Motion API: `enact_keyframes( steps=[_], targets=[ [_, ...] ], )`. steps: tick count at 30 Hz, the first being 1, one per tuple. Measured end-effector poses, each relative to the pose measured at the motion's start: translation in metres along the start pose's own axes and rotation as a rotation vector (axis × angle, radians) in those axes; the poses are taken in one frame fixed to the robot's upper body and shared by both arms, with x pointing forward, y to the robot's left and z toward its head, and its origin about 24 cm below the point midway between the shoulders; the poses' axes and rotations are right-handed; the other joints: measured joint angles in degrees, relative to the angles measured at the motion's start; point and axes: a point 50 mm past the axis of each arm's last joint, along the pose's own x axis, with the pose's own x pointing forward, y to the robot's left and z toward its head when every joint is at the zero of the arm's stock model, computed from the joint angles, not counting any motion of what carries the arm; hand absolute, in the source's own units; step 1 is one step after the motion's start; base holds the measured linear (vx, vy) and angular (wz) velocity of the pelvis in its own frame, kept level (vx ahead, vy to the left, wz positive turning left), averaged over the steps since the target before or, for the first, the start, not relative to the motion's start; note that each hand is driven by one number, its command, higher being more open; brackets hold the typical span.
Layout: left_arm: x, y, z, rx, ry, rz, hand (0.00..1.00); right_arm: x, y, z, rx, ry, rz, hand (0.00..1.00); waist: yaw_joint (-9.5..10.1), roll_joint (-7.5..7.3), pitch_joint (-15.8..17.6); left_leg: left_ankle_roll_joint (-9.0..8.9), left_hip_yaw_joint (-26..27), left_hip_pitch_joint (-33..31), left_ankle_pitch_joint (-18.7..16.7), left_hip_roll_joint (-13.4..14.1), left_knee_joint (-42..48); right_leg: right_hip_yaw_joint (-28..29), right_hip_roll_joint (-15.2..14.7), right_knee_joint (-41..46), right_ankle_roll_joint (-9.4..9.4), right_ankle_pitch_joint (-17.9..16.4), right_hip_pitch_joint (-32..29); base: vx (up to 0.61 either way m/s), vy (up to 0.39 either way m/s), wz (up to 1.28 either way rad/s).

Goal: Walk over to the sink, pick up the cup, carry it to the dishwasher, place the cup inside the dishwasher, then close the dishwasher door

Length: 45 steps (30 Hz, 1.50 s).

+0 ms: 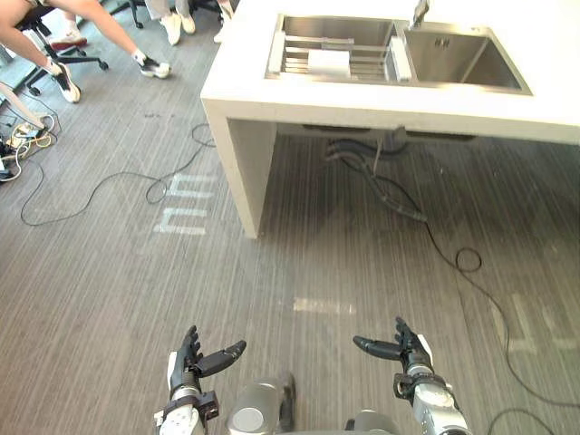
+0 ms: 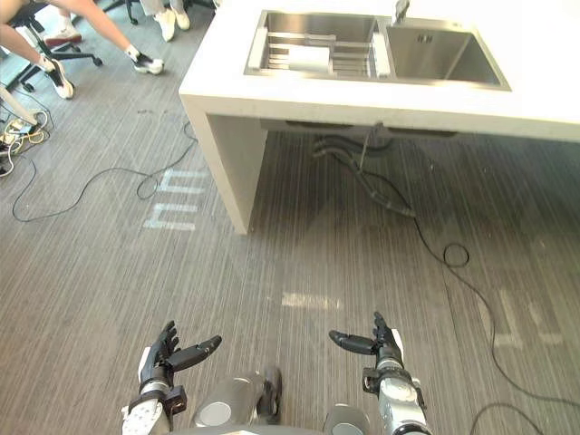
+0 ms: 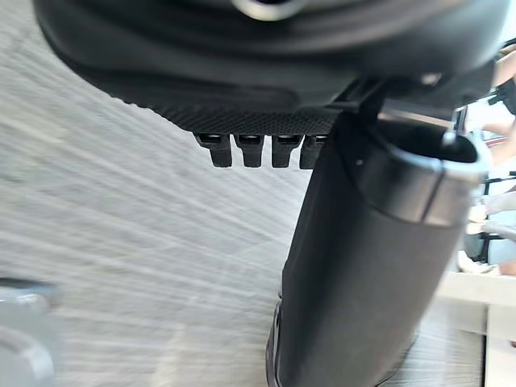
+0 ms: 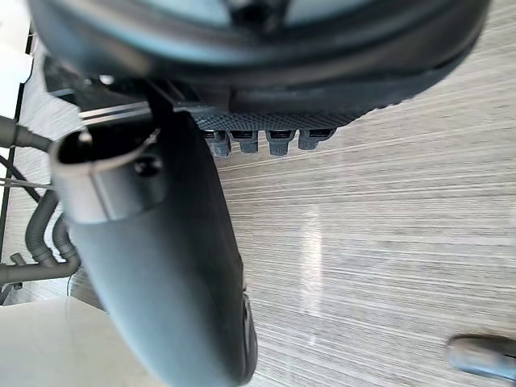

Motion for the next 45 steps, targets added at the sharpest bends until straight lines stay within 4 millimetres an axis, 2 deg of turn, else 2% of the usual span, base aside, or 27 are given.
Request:
enact_keyframes(
  steps=[3, 5, 6, 7, 10, 13, 14, 16, 17, 20, 21, 22, 23, 24, 25, 29, 31, 33, 34, 35, 37, 38, 40, 41, 43, 44, 45],
  targets=[
    [0.005, -0.001, 0.009, -0.009, -0.030, 0.010, 1.00, 0.002, 0.001, 0.002, -0.003, 0.000, 0.004, 1.00, -1.49, 0.39, 0.22, -0.89, -3.04, 5.02, -0.47, 1.28, -4.00, -0.33, 3.76, -16.61, -0.21, 0.33, -5.49, 0.45, -0.063, 0.46],
    [0.007, -0.002, 0.012, -0.012, -0.039, 0.009, 1.00, 0.001, 0.001, 0.000, -0.003, 0.008, 0.003, 1.00, -1.59, -0.05, -0.01, -3.10, -4.88, 7.90, -1.77, 1.78, -5.63, 1.25, 6.44, -31.67, -0.82, 6.89, -6.76, 0.38, -0.122, 0.45],
    [0.007, -0.003, 0.012, -0.012, -0.039, 0.008, 1.00, 0.000, 0.000, -0.002, -0.003, 0.015, 0.001, 1.00, -1.66, -0.28, -0.12, -3.99, -5.45, 8.59, -2.35, 1.76, -5.66, 1.79, 6.83, -34.24, -2.47, 11.19, -6.80, 0.46, -0.219, 0.63],
    [0.006, -0.005, 0.010, -0.018, -0.033, 0.006, 1.00, -0.002, -0.003, -0.008, -0.007, 0.034, -0.005, 1.00, -1.92, -0.41, -0.71, -5.49, -7.34, 9.86, -3.33, 1.97, -5.53, 3.03, 7.20, -34.50, -3.36, 18.39, -6.37, 0.56, -0.279, 0.61],
    [0.002, -0.012, 0.017, -0.052, -0.071, -0.005, 1.00, 0.000, -0.004, -0.004, -0.009, 0.028, -0.009, 1.00, -1.96, 1.75, -2.27, -7.09, -11.14, 7.48, -4.16, 5.29, -1.26, -0.34, 9.46, -33.13, -5.83, 15.47, -6.24, 0.45, -0.246, 0.37],
    [-0.001, -0.025, 0.043, -0.100, -0.179, -0.037, 1.00, 0.001, 0.000, -0.001, 0.002, 0.010, -0.004, 1.00, -1.61, 2.53, -1.83, -12.11, -11.55, 0.21, 0.26, 7.24, 18.80, -3.14, 11.86, -38.68, -7.04, 14.40, 1.50, 0.41, -0.226, 0.39],
    [-0.005, -0.029, 0.058, -0.114, -0.243, -0.057, 1.00, -0.002, 0.002, 0.000, 0.002, -0.005, 0.006, 1.00, -0.91, 2.60, -1.61, -11.25, -9.83, -3.51, 5.08, 9.14, 29.66, -3.20, 12.97, -42.08, -7.38, 14.25, 6.45, 0.36, -0.147, 0.06],
    [-0.011, -0.036, 0.089, -0.132, -0.374, -0.096, 1.00, -0.001, 0.006, 0.011, 0.014, -0.054, 0.012, 1.00, 0.11, 2.45, -1.49, -7.89, -5.33, -9.65, 0.99, 11.88, 38.92, -2.44, 13.47, -45.08, -7.95, 13.88, 10.72, 0.32, -0.080, -0.09],
    [-0.014, -0.038, 0.102, -0.141, -0.429, -0.111, 1.00, 0.000, 0.006, 0.016, 0.016, -0.074, 0.010, 1.00, 0.13, 2.40, -1.45, -7.84, -4.72, -12.09, -0.66, 11.85, 38.79, -2.23, 13.14, -46.16, -7.95, 13.87, 11.80, 0.34, -0.008, -0.11],
    [-0.026, -0.043, 0.138, -0.148, -0.597, -0.135, 1.00, 0.003, 0.009, 0.026, 0.026, -0.103, 0.009, 1.00, 0.51, 2.45, -0.97, -8.33, -4.69, -16.64, -3.27, 9.52, 26.03, -1.23, 11.16, -47.62, -7.62, 13.17, 14.15, 0.28, 0.133, -0.12],
    [-0.030, -0.045, 0.146, -0.143, -0.640, -0.141, 1.00, 0.002, 0.007, 0.025, 0.029, -0.101, 0.001, 1.00, 0.46, 2.49, -0.83, -8.84, -4.95, -16.70, -2.23, 8.08, 18.29, -1.29, 10.03, -47.14, -6.14, 12.15, 14.66, 0.27, 0.223, 0.07],
    [-0.037, -0.047, 0.156, -0.145, -0.692, -0.149, 1.00, 0.001, -0.001, 0.020, 0.026, -0.093, -0.024, 1.00, 0.36, 4.27, -1.49, -9.30, -5.93, -15.38, 6.54, 7.69, 3.77, -1.43, 10.14, -45.56, -3.65, 9.86, 14.89, 0.29, 0.236, 0.14],
    [-0.040, -0.047, 0.161, -0.138, -0.726, -0.150, 1.00, 0.001, 0.000, 0.018, 0.034, -0.080, -0.027, 1.00, 0.58, 4.23, -1.08, -6.92, -5.55, -14.73, 9.37, 7.37, 2.89, -1.01, 9.95, -44.64, -1.95, 8.14, 15.32, 0.31, 0.237, 0.30],
    [-0.044, -0.047, 0.174, -0.120, -0.786, -0.148, 1.00, -0.001, 0.006, 0.012, 0.050, -0.054, -0.023, 1.00, 0.68, 2.11, -0.97, -6.32, -5.02, -13.31, 10.25, 4.46, 0.26, -0.02, 7.41, -44.45, -1.90, 7.41, 15.38, 0.31, 0.199, 0.34],
    [-0.053, -0.044, 0.185, -0.128, -0.848, -0.132, 1.00, -0.001, 0.010, 0.013, 0.058, -0.060, -0.011, 1.00, 0.85, 1.25, -0.79, -5.54, -4.79, -12.95, 10.06, 2.67, -0.60, 0.07, 5.79, -44.62, -1.80, 6.99, 15.51, 0.29, 0.170, 0.30],
    [-0.090, -0.034, 0.211, -0.154, -1.038, -0.086, 1.00, 0.000, 0.028, 0.021, 0.048, -0.086, 0.059, 1.00, 2.31, 0.88, -0.54, -3.79, -2.53, -11.50, 5.65, 1.85, 3.04, 1.62, 4.31, -45.47, -1.64, 7.37, 17.64, 0.24, 0.108, -0.21],
    [-0.107, -0.035, 0.219, -0.163, -1.130, -0.112, 1.00, 0.000, 0.033, 0.021, 0.057, -0.085, 0.078, 1.00, 2.36, 0.95, -0.58, -3.95, -1.94, -8.29, 4.08, 2.38, 1.86, 2.40, 3.83, -38.28, -0.41, 6.61, 16.10, 0.13, 0.066, -0.28],
    [-0.123, -0.041, 0.226, -0.158, -1.223, -0.176, 1.00, -0.004, 0.036, 0.013, 0.056, -0.064, 0.086, 1.00, 1.38, 0.31, -0.83, -4.04, -1.33, -3.25, 2.88, 2.33, -1.15, 2.88, 1.04, -18.93, 4.43, 6.65, 9.21, 0.17, 0.076, -0.16],
    [-0.126, -0.041, 0.227, -0.146, -1.237, -0.183, 1.00, -0.005, 0.036, 0.010, 0.052, -0.055, 0.090, 1.00, 0.98, 0.01, -0.99, -3.71, -1.29, -2.19, 2.73, 2.13, -1.74, 2.97, 0.15, -14.58, 5.16, 7.05, 7.57, 0.22, 0.040, -0.01],
    [-0.128, -0.042, 0.227, -0.143, -1.251, -0.196, 1.00, -0.008, 0.037, 0.001, 0.042, -0.028, 0.099, 1.00, 0.12, -0.23, -1.11, -2.96, -1.25, 0.42, 2.35, 2.06, -2.95, 2.49, -1.35, -6.69, 3.42, 5.99, 4.34, 0.23, 0.020, 0.01],
    [-0.129, -0.042, 0.226, -0.141, -1.245, -0.198, 1.00, -0.009, 0.039, -0.006, 0.025, 0.003, 0.113, 1.00, -0.61, -0.04, -1.10, -3.37, -1.09, 2.88, 2.51, 2.77, -4.69, 0.55, -1.60, -4.65, 1.09, 4.58, 1.81, 0.25, -0.026, -0.03],
    [-0.128, -0.044, 0.223, -0.148, -1.232, -0.203, 1.00, -0.010, 0.044, -0.009, 0.004, 0.016, 0.135, 1.00, -0.86, -0.02, -1.09, -4.15, -0.87, 4.61, 2.54, 3.67, -6.46, -1.63, -1.26, -6.53, -0.87, 3.40, -0.83, 0.24, -0.086, -0.10],
    [-0.127, -0.046, 0.222, -0.149, -1.220, -0.217, 1.00, -0.010, 0.051, -0.010, -0.036, 0.017, 0.169, 1.00, -1.15, 0.43, -0.85, -5.48, -0.72, 5.95, 2.52, 5.82, -7.88, -3.28, 1.24, -13.86, -2.15, 2.66, -3.51, 0.25, -0.147, -0.11],
    [-0.127, -0.048, 0.221, -0.148, -1.218, -0.228, 1.00, -0.010, 0.054, -0.009, -0.044, 0.017, 0.182, 1.00, -1.48, 0.49, -0.86, -6.45, -0.80, 6.23, 2.44, 6.77, -8.17, -3.18, 3.23, -20.87, -2.03, 3.64, -4.03, 0.25, -0.191, 0.00],
    [-0.126, -0.052, 0.220, -0.121, -1.212, -0.258, 1.00, -0.014, 0.058, -0.015, -0.055, 0.032, 0.201, 1.00, -1.74, -1.53, -1.96, -8.52, -1.40, 6.74, 1.33, 5.97, -8.16, -1.30, 5.00, -34.86, -3.31, 12.49, -3.55, 0.29, -0.238, 0.19],
    [-0.119, -0.060, 0.215, -0.104, -1.178, -0.287, 1.00, -0.014, 0.051, -0.023, -0.071, 0.063, 0.189, 1.00, -2.24, -0.67, -2.58, -9.66, -2.82, 7.70, -0.43, 6.30, -7.35, -1.13, 5.51, -35.04, -5.45, 16.12, -2.95, 0.27, -0.232, 0.27],
    [-0.116, -0.063, 0.212, -0.096, -1.151, -0.298, 1.00, -0.014, 0.047, -0.026, -0.082, 0.079, 0.180, 1.00, -2.40, 0.37, -3.09, -9.96, -3.28, 7.50, -0.50, 7.31, -6.57, -1.38, 6.42, -35.77, -5.54, 16.20, -2.03, 0.37, -0.312, 0.16]
  ],
)
